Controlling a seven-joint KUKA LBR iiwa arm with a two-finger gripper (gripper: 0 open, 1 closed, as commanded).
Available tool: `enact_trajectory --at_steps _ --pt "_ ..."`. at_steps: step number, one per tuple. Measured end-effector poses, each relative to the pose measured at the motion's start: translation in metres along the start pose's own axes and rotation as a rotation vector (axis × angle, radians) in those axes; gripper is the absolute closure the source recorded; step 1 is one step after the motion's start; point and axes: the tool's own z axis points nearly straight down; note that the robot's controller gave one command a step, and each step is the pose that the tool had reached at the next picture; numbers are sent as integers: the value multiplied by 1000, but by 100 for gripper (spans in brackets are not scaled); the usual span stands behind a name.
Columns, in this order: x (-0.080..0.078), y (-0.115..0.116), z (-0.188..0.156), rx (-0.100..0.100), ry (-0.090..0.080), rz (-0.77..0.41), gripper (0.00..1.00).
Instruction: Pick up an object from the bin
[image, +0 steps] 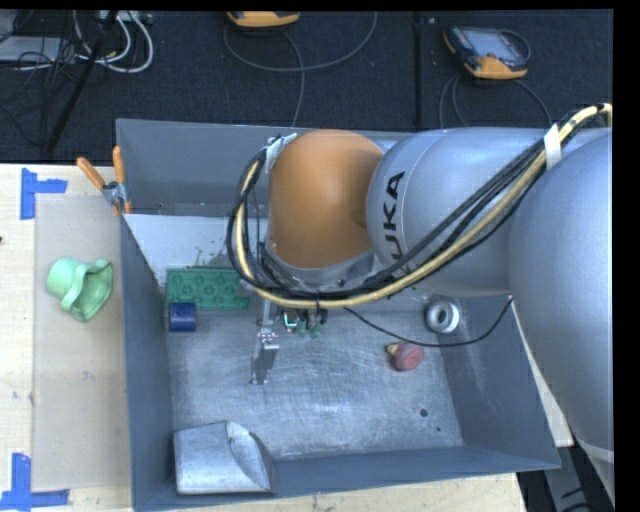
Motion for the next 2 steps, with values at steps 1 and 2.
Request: enact_trajectory --at_steps 1,2 --pt "16 -29 106 -4 -13 6 0" --pt "73 -66 21 -2 -7 355 0"
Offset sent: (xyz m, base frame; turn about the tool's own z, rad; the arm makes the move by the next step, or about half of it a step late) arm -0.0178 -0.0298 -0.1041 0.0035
